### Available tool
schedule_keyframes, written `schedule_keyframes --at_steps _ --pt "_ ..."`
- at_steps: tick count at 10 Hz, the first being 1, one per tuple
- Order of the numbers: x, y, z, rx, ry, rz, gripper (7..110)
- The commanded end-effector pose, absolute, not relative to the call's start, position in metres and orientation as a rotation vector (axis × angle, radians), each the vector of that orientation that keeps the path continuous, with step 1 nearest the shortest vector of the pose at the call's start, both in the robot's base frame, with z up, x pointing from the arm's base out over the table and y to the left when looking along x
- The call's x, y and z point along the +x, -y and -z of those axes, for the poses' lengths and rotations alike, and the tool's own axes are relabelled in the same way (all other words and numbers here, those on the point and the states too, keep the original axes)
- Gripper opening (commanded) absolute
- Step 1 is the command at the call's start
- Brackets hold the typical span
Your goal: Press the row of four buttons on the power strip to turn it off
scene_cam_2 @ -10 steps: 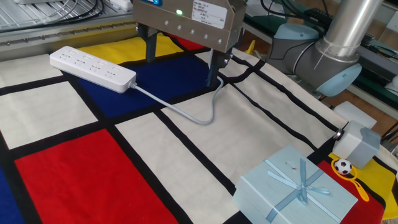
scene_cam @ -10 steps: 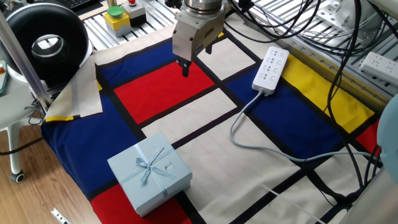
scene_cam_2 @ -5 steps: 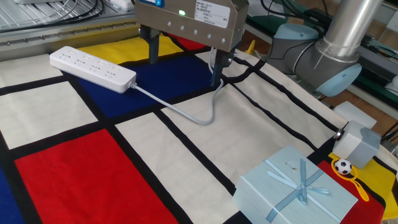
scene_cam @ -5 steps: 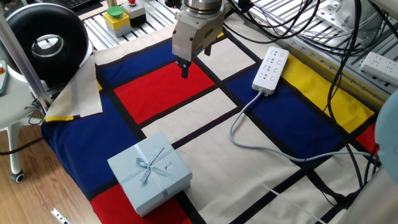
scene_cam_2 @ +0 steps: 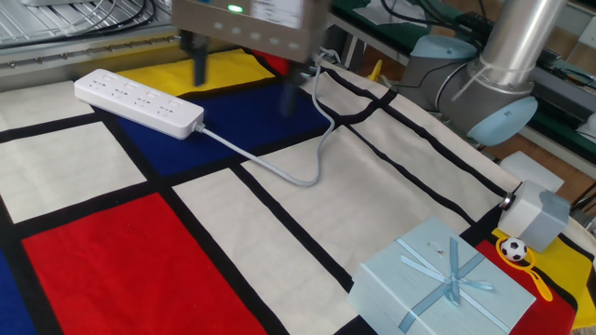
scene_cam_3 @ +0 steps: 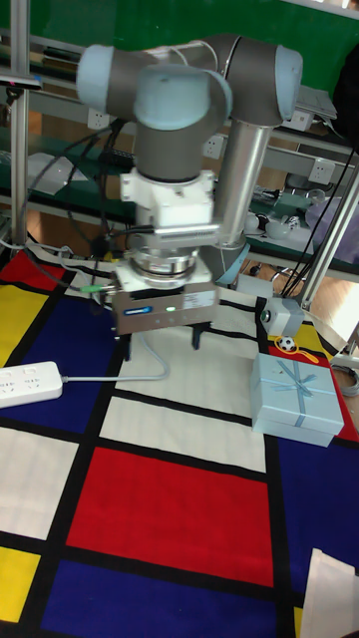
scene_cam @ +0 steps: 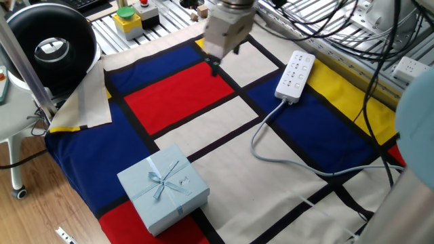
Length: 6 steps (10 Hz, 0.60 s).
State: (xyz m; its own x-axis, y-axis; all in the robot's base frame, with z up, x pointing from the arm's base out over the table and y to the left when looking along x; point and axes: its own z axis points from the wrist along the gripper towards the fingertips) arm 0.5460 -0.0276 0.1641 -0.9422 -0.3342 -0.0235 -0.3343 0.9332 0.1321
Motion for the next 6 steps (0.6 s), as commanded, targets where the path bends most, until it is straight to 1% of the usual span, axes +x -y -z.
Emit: schedule_keyframes --at_steps 1,4,6 --pt "0.533 0.082 -0.140 -0.583 -3.067 -0.209 44" --pt "0.521 0.122 -0.127 -0.629 -3.066 -0.125 44" --pt "0.530 0.119 -0.128 -0.672 -3.017 -0.132 44"
